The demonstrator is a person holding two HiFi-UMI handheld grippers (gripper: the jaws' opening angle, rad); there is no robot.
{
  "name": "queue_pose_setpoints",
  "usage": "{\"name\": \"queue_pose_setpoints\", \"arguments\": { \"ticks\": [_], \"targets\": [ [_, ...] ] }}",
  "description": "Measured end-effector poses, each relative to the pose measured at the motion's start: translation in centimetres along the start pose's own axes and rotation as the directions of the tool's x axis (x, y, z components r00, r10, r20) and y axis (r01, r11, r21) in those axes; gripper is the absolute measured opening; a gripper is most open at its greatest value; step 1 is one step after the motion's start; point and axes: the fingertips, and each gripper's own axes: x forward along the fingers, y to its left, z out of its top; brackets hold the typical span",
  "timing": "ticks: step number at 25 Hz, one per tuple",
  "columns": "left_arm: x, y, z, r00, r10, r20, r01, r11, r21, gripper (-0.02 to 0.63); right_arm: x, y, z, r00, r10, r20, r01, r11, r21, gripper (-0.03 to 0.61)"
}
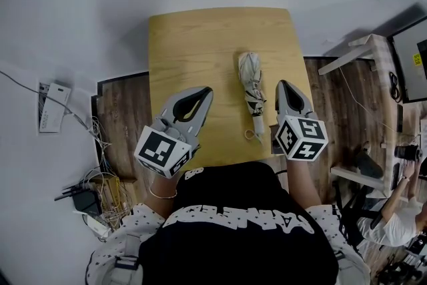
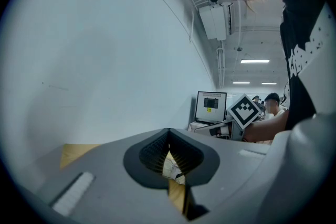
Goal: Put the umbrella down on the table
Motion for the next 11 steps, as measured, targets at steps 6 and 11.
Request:
{"name": "queue_pose_setpoints", "arguments": {
  "ticks": [6,11],
  "targets": [
    [-0.02,0.16,-0.13,1.000,0.003,0.000,-0.003,1.000,-0.001,0.002,0.14,0.14,-0.05,1.000,0.003,-0.001,-0.003,1.000,-0.005,0.011],
    [0.11,0.32,-0.04,1.000,0.004,-0.001,-0.004,1.000,-0.007,0.002,0.47,0.22,-0.07,1.000,0.005,-0.009,-0.005,1.000,-0.008,0.011]
  ]
}}
